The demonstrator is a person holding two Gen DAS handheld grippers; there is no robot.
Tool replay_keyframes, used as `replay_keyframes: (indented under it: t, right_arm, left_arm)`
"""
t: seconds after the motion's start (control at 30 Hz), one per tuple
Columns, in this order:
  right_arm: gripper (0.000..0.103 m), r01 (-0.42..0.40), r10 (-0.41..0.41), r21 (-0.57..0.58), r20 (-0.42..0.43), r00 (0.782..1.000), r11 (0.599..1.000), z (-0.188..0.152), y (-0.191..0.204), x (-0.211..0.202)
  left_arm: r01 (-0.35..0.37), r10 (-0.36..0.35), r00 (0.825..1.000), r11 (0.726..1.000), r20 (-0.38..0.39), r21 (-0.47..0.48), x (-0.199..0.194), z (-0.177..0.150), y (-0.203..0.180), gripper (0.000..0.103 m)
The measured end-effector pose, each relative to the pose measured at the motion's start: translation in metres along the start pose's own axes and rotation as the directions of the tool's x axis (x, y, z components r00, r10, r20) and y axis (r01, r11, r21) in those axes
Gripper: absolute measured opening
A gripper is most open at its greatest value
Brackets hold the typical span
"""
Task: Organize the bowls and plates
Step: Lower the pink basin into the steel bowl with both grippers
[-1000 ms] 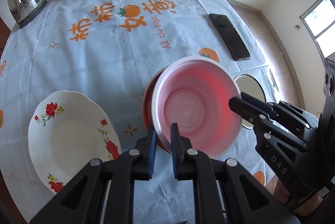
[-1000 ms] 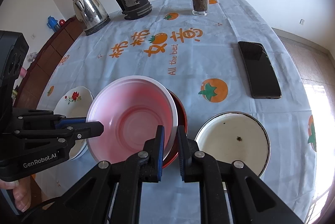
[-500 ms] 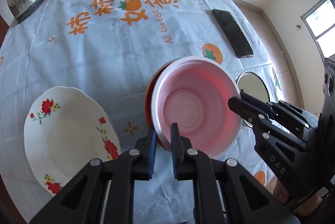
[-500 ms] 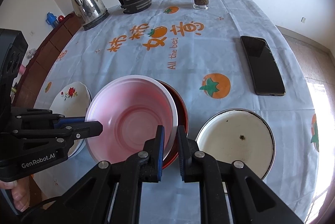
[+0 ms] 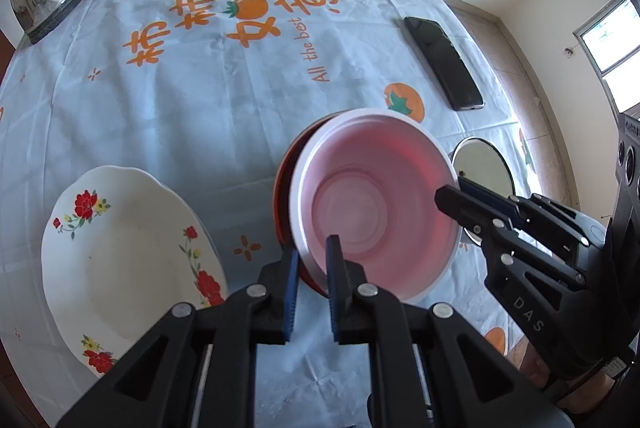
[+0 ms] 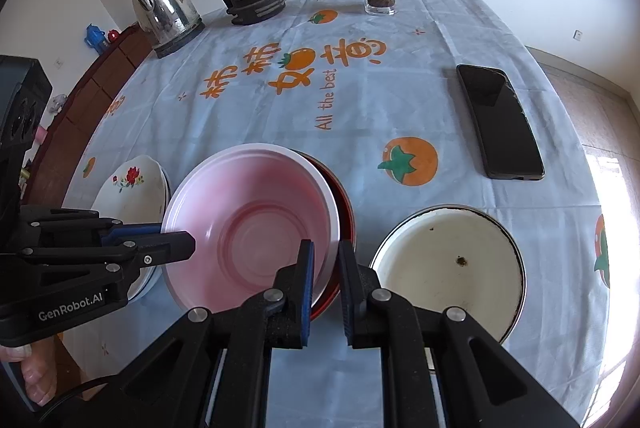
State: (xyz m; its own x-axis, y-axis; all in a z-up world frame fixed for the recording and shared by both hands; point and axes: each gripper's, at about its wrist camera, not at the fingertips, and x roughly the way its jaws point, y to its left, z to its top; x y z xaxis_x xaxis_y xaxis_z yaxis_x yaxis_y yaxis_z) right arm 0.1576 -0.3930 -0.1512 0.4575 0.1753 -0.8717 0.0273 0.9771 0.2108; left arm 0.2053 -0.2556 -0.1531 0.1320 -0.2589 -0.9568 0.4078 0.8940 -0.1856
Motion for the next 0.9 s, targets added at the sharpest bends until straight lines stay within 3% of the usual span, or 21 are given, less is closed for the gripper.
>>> replay_keyframes:
  t: [0.9]
  right_arm:
    - [0.013,0.014,-0.014,-0.013,-0.001,1.0,1.0,0.0009,-0.0009,0.0019]
  left_arm:
    - [0.007,-0.007,1.0,1.0,0.004,-0.001,0.0027,0.0032,0.0001,0.01]
